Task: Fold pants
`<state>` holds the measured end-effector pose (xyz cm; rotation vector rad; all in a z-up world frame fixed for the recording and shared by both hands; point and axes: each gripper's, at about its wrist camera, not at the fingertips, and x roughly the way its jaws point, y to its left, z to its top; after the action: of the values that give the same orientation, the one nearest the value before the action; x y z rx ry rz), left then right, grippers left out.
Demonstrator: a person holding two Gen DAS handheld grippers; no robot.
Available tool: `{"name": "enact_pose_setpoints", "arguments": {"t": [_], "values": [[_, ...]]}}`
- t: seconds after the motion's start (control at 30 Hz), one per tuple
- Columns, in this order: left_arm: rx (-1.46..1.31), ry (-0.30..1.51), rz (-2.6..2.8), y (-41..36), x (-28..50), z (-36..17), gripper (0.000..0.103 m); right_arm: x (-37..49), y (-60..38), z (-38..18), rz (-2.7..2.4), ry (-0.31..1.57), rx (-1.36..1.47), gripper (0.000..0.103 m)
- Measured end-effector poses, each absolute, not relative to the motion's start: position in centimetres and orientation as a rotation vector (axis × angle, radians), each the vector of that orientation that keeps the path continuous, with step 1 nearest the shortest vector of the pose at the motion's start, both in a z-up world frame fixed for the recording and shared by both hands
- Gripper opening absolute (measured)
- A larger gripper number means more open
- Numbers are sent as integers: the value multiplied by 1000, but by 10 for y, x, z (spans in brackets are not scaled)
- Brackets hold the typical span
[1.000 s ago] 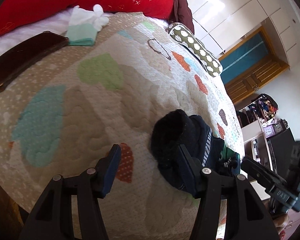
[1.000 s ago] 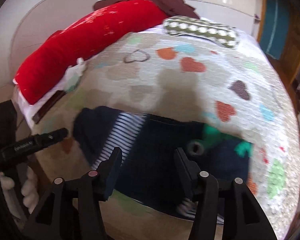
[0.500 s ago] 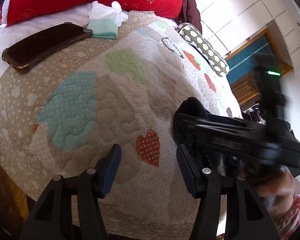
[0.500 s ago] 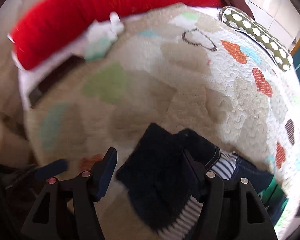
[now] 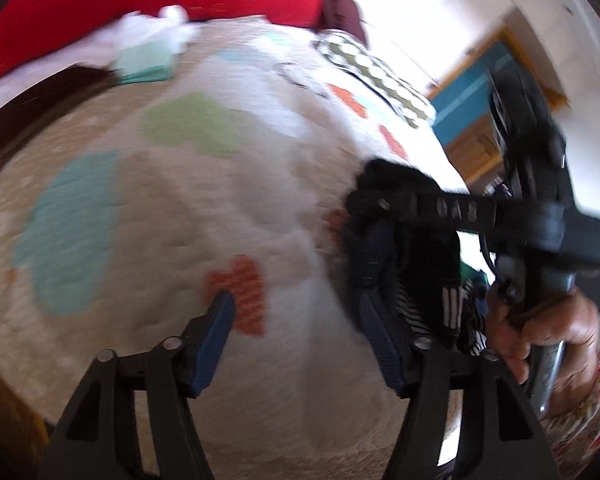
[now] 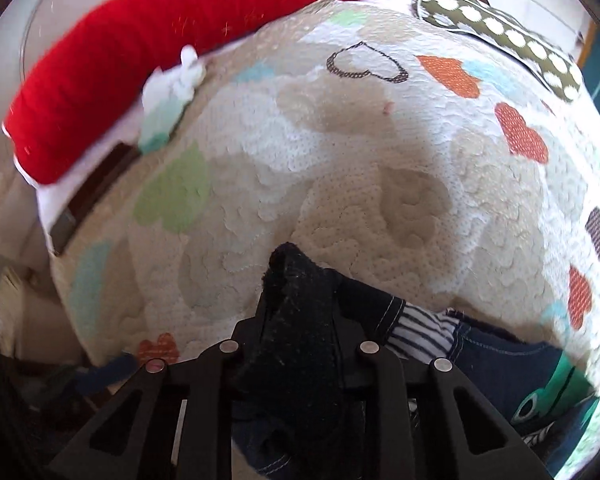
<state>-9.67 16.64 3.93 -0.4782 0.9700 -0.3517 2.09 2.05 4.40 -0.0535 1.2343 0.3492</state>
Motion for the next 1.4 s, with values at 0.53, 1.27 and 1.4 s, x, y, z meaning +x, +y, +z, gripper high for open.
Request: {"name": "enact_pose_setpoints", "arguments": {"t": [0.53, 1.27, 1.4], "values": [[-290, 981, -574, 52, -104, 96, 24, -36, -87, 110, 394, 1006, 289, 25], [-111, 1144, -607, -68, -88, 68, 39, -146, -281, 97, 235, 770, 764, 37], [-91, 1169, -614, -71, -92, 63, 39, -134, -275, 53, 54, 963, 652, 37]]}}
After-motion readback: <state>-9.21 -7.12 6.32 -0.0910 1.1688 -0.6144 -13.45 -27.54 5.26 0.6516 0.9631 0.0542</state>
